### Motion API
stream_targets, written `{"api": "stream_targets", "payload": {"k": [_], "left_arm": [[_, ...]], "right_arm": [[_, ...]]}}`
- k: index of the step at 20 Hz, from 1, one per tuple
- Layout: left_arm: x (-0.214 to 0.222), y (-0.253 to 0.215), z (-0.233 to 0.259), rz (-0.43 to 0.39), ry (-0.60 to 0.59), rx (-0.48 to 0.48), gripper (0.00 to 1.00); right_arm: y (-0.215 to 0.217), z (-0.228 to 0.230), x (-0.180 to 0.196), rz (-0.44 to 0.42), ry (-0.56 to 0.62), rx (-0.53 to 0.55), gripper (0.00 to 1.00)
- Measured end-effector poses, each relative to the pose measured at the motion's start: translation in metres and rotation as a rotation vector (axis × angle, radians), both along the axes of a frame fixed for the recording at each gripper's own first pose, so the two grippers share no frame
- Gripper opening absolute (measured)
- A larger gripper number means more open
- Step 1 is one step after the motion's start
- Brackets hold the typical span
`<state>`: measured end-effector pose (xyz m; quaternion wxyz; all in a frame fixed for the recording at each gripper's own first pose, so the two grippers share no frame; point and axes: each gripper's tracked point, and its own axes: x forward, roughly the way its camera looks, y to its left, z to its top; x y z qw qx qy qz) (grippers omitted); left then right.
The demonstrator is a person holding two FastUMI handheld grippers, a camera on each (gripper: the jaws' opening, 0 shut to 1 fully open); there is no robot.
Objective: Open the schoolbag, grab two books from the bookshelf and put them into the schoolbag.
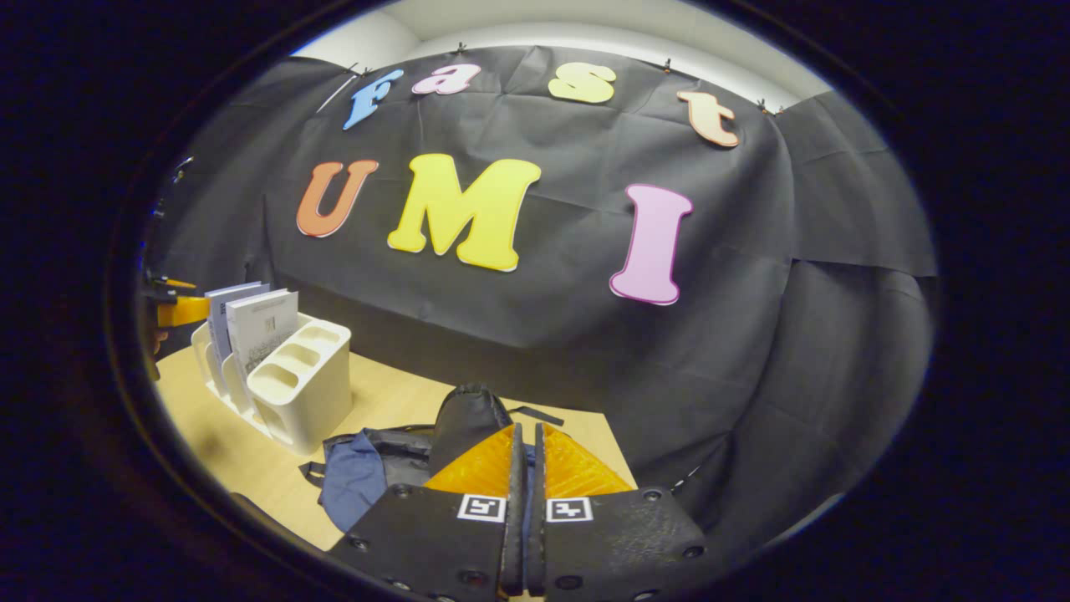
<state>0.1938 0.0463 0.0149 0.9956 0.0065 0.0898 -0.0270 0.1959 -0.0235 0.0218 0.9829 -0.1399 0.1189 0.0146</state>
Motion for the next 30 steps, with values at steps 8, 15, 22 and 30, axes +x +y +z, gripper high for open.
{"api": "stream_targets", "payload": {"k": [8,15,22,30], "left_arm": [[0.016,-0.019,0.001,-0.040,0.003,-0.008,1.00],[0.004,-0.012,-0.004,-0.028,0.000,-0.021,1.00],[-0.019,-0.007,-0.002,-0.030,-0.031,-0.020,1.00],[-0.043,-0.001,-0.001,-0.032,-0.095,0.029,0.99]], "right_arm": [[-0.006,-0.040,0.014,0.020,0.079,0.036,0.01],[-0.011,-0.054,0.007,0.007,0.098,-0.007,0.01],[0.021,-0.084,-0.008,0.029,0.076,-0.096,0.68],[0.092,-0.155,-0.045,0.116,0.151,-0.147,0.92]]}}
